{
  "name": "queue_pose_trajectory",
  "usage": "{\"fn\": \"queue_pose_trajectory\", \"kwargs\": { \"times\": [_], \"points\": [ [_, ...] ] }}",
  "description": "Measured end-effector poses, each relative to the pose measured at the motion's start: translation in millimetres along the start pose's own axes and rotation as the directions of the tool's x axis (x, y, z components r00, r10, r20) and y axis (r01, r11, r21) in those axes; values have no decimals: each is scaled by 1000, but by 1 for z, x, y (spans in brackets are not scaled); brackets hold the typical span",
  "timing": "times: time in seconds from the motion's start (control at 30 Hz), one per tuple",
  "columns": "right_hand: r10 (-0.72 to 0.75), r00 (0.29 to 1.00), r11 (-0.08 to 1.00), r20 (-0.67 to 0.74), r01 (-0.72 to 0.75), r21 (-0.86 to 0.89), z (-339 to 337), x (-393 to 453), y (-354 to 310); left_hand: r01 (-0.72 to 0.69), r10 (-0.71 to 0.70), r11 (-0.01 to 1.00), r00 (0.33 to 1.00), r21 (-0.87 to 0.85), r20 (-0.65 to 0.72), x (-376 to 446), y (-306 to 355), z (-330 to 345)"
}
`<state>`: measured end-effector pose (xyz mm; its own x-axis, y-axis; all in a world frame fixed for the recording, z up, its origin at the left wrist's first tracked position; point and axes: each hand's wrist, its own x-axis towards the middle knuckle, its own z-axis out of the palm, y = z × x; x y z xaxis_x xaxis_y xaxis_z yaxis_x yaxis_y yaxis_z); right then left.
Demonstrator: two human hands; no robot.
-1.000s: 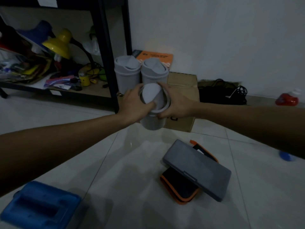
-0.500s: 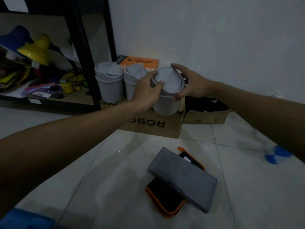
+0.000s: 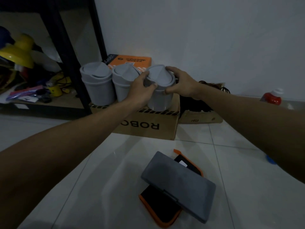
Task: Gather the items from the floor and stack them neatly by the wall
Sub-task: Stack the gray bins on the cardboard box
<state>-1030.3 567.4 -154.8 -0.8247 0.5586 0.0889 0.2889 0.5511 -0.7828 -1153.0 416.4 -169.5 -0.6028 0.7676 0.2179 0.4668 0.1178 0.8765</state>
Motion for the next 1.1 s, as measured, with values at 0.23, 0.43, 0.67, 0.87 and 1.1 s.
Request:
{"fn": "queue_pose_trajectory", "kwargs": {
  "times": [0.23, 0.43, 0.67, 0.87, 1.1],
  "points": [
    [29, 998, 999, -54, -30, -11, 7, 3, 5, -4, 2, 996, 1000, 94, 19, 14, -5, 1],
    [0, 996, 998, -89, -5, -58, 12, 4, 5, 0, -8, 993, 998, 115, 63, 13, -3, -3],
    [-32, 996, 996, -83, 24, -91, 16, 3, 4, -39, 27, 995, 992, 93, 124, 5, -7, -13],
    [-132, 988, 979, -83, 117, -165, 14, 2, -6, -90, 71, 990, 982, 106, 173, -18, 1, -30],
    [-155, 988, 884, 14, 145, -445, 27, 19, -15, -96, 72, 977, 989, 190, 126, -35, 9, -58]
  ]
}}
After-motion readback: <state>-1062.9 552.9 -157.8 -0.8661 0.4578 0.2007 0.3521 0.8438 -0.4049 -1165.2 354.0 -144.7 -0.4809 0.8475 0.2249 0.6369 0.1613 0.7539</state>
